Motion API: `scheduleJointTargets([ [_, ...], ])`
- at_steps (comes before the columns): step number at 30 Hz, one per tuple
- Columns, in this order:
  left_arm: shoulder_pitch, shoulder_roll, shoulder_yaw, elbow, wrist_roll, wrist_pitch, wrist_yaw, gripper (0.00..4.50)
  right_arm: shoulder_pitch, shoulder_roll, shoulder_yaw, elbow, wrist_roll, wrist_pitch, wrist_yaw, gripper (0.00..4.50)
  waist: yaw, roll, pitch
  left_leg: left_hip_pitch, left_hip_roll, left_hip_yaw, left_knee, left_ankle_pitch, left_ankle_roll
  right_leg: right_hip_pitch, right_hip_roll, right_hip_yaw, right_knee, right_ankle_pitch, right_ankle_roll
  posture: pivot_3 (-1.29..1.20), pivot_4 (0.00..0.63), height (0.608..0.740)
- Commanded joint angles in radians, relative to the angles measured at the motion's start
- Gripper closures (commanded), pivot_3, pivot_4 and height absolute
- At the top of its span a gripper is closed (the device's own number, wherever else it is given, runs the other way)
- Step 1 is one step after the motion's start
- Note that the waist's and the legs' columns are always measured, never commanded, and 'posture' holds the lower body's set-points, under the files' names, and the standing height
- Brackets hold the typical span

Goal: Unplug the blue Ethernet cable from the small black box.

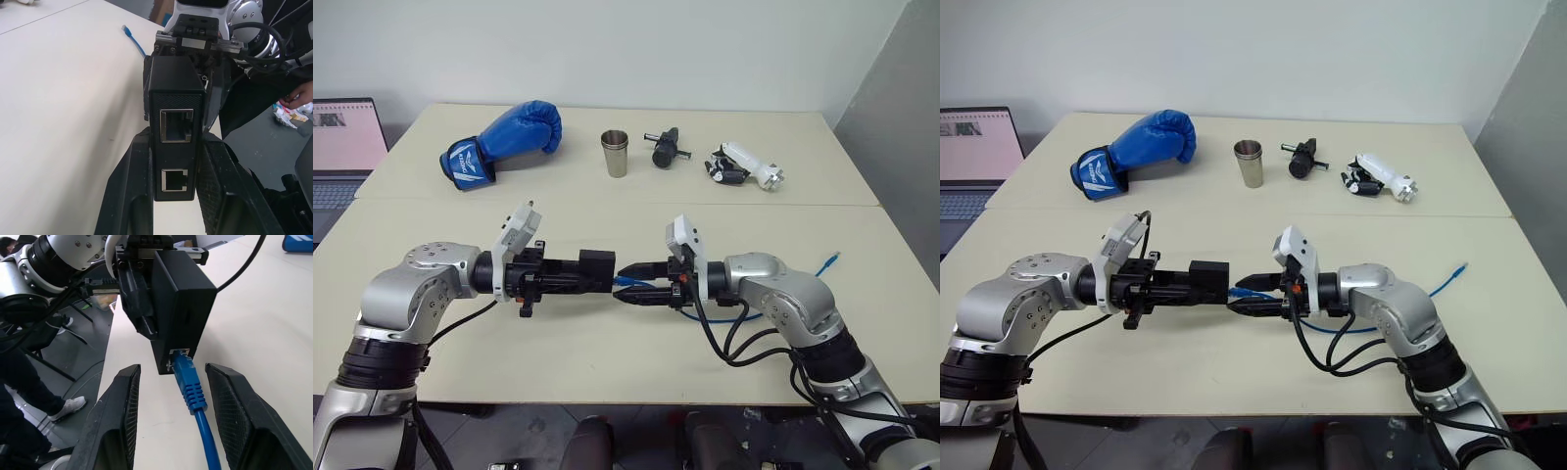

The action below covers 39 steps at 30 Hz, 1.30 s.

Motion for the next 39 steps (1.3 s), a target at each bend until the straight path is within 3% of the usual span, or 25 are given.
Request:
scheduleJointTargets([
  [1,-0.012,0.001,0.017,-0.015,-0.005,-0.007,-0.004,3.7,-0.023,0.02,-0.023,-0.01,0.023,0.014,0.007,2.28,0.0,0.0,0.0,0.0,0.0,0.0,0.0,0.0,0.0,0.0,0.0,0.0,0.0,0.0,0.0,0.0,0.15,0.74],
  [18,-0.011,-0.003,0.016,-0.021,-0.007,-0.003,0.007,3.7,-0.024,0.041,-0.052,0.011,0.027,0.037,0.02,2.28,0.0,0.0,0.0,0.0,0.0,0.0,0.0,0.0,0.0,0.0,0.0,0.0,0.0,0.0,0.0,0.0,0.15,0.74],
  [21,-0.012,-0.003,0.013,-0.022,-0.007,-0.004,0.006,3.7,-0.025,0.042,-0.054,0.013,0.031,0.039,0.026,2.76,0.0,0.0,0.0,0.0,0.0,0.0,0.0,0.0,0.0,0.0,0.0,0.0,0.0,0.0,0.0,0.0,0.15,0.74],
  [28,-0.011,-0.003,0.012,-0.026,-0.012,0.001,-0.002,3.7,-0.028,0.04,-0.055,0.013,0.033,0.046,0.043,4.33,0.0,0.0,0.0,0.0,0.0,0.0,0.0,0.0,0.0,0.0,0.0,0.0,0.0,0.0,0.0,0.0,0.15,0.74],
  [39,-0.006,0.006,0.005,-0.025,-0.006,-0.004,-0.044,3.7,-0.044,0.03,-0.057,0.014,0.039,0.07,0.092,4.41,0.0,0.0,0.0,0.0,0.0,0.0,0.0,0.0,0.0,0.0,0.0,0.0,0.0,0.0,0.0,0.0,0.15,0.74],
])
